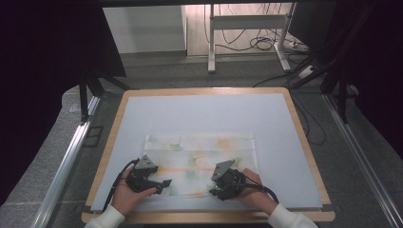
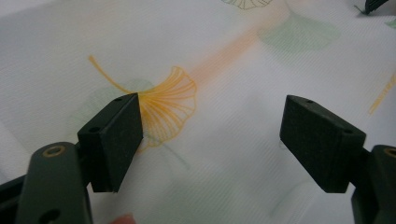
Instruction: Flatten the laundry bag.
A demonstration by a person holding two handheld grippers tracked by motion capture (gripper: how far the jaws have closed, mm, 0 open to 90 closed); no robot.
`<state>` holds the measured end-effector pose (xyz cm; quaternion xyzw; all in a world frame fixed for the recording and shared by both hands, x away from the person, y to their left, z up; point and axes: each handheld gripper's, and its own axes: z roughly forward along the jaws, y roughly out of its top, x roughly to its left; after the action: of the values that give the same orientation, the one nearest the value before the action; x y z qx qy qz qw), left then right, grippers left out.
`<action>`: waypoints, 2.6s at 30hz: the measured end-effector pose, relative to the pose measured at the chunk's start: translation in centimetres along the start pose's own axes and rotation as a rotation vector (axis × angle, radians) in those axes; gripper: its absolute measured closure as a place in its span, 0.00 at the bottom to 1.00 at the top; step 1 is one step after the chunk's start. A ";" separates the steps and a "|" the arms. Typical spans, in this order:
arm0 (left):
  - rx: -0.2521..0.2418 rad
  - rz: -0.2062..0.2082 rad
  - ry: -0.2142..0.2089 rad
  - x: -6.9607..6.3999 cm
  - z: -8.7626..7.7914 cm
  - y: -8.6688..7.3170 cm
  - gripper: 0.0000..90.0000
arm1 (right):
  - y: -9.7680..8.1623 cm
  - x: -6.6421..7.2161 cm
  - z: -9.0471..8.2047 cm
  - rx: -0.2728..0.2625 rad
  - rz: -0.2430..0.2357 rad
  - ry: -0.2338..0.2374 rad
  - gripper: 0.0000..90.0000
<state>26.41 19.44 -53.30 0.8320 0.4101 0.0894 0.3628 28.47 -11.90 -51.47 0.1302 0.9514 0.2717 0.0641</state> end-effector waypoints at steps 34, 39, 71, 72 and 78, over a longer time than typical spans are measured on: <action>0.056 0.152 -0.047 -3.1 0.8 -0.2 0.35 | 0.3 -2.1 -1.7 -0.096 0.128 0.069 0.94; 0.046 0.121 -0.090 -2.7 0.6 -0.1 0.49 | 0.3 -2.0 -1.6 -0.085 0.124 0.075 0.93; -0.030 0.054 -0.166 -1.0 -1.6 0.4 1.00 | 0.1 -2.1 -2.4 -0.067 0.098 0.047 0.86; -0.032 0.052 -0.166 -0.9 -1.6 0.4 1.00 | -0.1 -2.2 -2.5 -0.062 0.100 0.034 0.88; -0.042 0.046 -0.165 -0.8 -1.9 0.3 1.00 | -0.8 -2.5 -3.4 -0.069 0.123 0.023 0.96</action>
<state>25.24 19.70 -51.60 0.8379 0.3576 0.0376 0.4106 30.04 -14.96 -48.92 0.1830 0.9323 0.3092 0.0410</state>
